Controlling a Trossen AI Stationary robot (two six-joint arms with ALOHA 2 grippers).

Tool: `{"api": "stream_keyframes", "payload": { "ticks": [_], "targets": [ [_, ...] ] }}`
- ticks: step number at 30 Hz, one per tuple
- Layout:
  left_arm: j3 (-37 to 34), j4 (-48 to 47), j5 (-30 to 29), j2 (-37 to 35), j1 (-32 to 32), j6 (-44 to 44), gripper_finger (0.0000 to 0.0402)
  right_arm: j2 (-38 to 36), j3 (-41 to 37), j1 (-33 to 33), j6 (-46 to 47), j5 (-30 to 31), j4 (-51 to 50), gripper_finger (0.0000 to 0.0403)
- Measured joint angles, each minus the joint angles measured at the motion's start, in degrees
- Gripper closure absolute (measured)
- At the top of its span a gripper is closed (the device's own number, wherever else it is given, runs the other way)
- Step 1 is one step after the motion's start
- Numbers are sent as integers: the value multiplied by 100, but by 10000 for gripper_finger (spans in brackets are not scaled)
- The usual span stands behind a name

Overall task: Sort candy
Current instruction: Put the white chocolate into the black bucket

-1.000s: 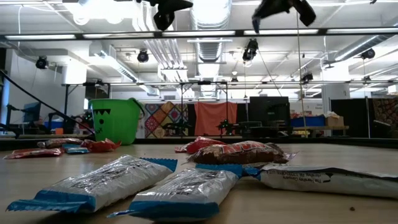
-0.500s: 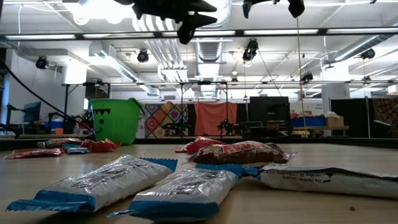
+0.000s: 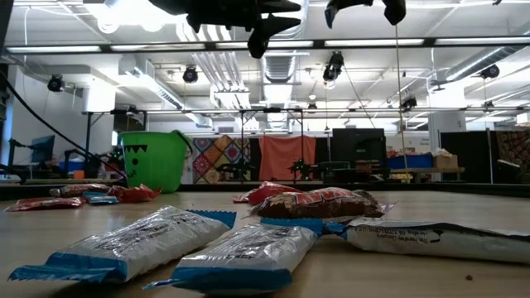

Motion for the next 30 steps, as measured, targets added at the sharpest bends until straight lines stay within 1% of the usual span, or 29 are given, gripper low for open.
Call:
{"api": "stream_keyframes", "payload": {
  "ticks": [6,16,22,26,30],
  "targets": [
    [0,47,-272,0,1,1,278,198,-4,-157,-57,9,210,394],
    [0,63,-284,0,-34,2,278,707,285,-432,-306,-54,338,394],
    [0,65,-297,0,-38,25,278,806,503,-454,-540,-52,344,394],
    [0,77,-516,15,-42,48,278,902,661,-454,-639,-52,340,394],
    [0,105,-526,33,-43,48,278,984,735,-454,-654,-52,342,394]
  ]
}}
